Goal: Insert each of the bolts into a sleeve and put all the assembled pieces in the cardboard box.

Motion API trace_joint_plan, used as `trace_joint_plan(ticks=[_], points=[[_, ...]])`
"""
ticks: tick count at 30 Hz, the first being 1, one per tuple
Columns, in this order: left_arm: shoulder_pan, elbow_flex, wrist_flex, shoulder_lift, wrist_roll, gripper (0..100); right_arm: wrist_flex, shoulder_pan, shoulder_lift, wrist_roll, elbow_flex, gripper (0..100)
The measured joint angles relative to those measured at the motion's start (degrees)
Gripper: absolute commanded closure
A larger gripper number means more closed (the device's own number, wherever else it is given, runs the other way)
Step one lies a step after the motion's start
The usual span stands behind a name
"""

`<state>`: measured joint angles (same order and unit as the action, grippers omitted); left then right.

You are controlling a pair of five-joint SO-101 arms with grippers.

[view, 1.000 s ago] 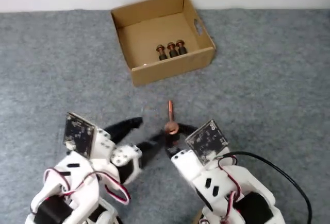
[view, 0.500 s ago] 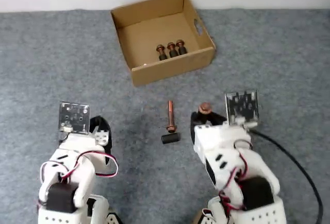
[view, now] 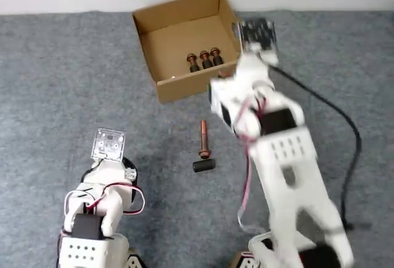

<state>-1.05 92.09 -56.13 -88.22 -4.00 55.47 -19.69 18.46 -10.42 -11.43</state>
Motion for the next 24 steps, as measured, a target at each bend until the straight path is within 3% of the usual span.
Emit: trace_joint_plan(ticks=[5,12,24], points=[[0.18,4.75,5.45,0.00,0.00,100,-0.44,0.09,-19.34,0.00,19.43,98.9],[3.08,5.01,6.33,0.00,0.00,100,-0.53,0.09,-43.25,3.78,46.59,98.9],[3.25,5.01,6.33,0.00,0.00,100,0.44,0.00,-75.34,9.41,74.90,98.5]])
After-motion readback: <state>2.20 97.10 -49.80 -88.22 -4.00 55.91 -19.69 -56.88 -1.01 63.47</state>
